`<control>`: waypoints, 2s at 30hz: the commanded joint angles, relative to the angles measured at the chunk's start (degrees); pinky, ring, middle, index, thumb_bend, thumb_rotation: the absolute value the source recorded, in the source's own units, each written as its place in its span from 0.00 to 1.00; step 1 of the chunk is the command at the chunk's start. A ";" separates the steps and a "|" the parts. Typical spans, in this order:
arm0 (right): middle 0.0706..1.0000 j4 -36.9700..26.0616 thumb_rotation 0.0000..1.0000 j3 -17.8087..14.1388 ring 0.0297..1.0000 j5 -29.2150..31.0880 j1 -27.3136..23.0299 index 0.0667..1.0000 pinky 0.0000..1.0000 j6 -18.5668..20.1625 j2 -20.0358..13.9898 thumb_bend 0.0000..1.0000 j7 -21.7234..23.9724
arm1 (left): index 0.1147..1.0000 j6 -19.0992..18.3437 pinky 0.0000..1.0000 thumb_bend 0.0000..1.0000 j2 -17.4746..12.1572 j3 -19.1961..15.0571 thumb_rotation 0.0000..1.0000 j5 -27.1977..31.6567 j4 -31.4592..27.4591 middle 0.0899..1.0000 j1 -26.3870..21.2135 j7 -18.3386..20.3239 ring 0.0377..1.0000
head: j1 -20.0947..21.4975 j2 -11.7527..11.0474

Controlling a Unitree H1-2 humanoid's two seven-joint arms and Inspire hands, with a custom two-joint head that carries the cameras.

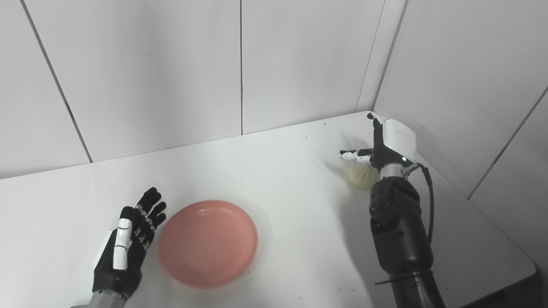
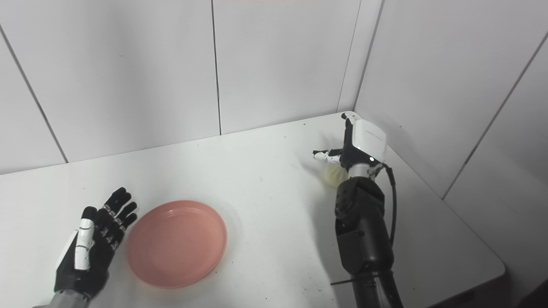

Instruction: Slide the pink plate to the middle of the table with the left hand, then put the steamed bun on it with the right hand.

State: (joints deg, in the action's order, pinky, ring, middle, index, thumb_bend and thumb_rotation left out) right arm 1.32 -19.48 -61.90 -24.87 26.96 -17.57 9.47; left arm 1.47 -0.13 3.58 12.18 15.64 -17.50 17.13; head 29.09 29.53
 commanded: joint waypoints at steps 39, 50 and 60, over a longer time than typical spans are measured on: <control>0.43 3.83 0.00 -0.94 0.18 -5.05 -2.21 0.47 0.13 -0.05 -2.94 0.53 12.52 | 0.85 0.52 0.94 0.70 -1.37 -0.17 0.96 0.17 1.24 0.94 1.65 0.99 0.93 | -0.96 1.16; 0.41 0.25 0.00 -1.01 0.37 0.15 -2.57 0.48 0.32 -0.06 -2.76 0.53 12.82 | 0.86 0.90 0.96 0.69 -0.90 0.35 0.97 -0.24 1.54 0.96 1.84 0.92 0.95 | -3.28 1.71; 0.42 -2.76 0.00 4.45 0.37 15.80 -0.87 0.45 0.35 -2.43 -3.81 0.53 10.67 | 0.87 -0.60 0.97 0.71 1.00 1.74 0.95 -1.07 0.73 0.97 2.35 -0.22 0.96 | -11.01 2.55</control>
State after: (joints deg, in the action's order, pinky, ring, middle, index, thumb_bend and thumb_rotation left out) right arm 0.68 -15.60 -48.00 -24.73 26.74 -19.78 21.70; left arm 0.91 -0.25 4.75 11.14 15.10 -17.44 17.32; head 19.69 31.99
